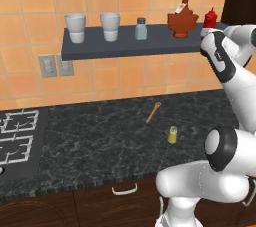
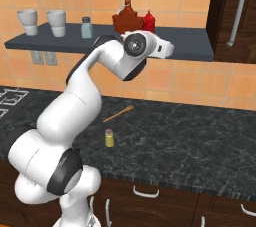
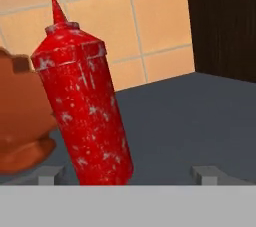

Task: Put the shaker and condiment bottle from the counter next to their counterparts in the cabinet.

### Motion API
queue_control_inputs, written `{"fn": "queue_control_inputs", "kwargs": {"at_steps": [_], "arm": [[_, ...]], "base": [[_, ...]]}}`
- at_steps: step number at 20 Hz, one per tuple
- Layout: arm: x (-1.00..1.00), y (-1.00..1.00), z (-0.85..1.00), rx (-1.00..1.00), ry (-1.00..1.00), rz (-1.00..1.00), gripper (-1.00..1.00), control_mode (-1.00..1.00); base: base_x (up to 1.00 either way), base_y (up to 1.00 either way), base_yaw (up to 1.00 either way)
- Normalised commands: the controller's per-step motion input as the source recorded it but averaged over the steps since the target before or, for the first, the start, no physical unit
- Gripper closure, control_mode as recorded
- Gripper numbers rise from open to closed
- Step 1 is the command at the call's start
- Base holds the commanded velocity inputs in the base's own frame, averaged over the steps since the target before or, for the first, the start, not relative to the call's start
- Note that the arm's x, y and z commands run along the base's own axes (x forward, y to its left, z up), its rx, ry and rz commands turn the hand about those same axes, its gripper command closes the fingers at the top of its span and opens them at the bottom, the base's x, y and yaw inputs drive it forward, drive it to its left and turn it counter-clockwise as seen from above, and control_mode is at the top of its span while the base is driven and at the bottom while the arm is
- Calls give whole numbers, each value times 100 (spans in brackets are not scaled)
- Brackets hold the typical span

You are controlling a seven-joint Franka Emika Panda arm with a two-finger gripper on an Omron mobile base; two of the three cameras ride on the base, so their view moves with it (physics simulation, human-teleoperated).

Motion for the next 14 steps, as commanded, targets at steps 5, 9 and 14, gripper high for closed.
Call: {"fn": "queue_control_inputs", "kwargs": {"at_steps": [5,9,14], "arm": [[-99,-44,5,24,0,0,-100,-100],[-85,1,32,7,-2,16,-100,-100],[-94,34,5,0,0,38,-100,-100]], "base": [[0,0,0],[0,0,0],[0,0,0]]}}
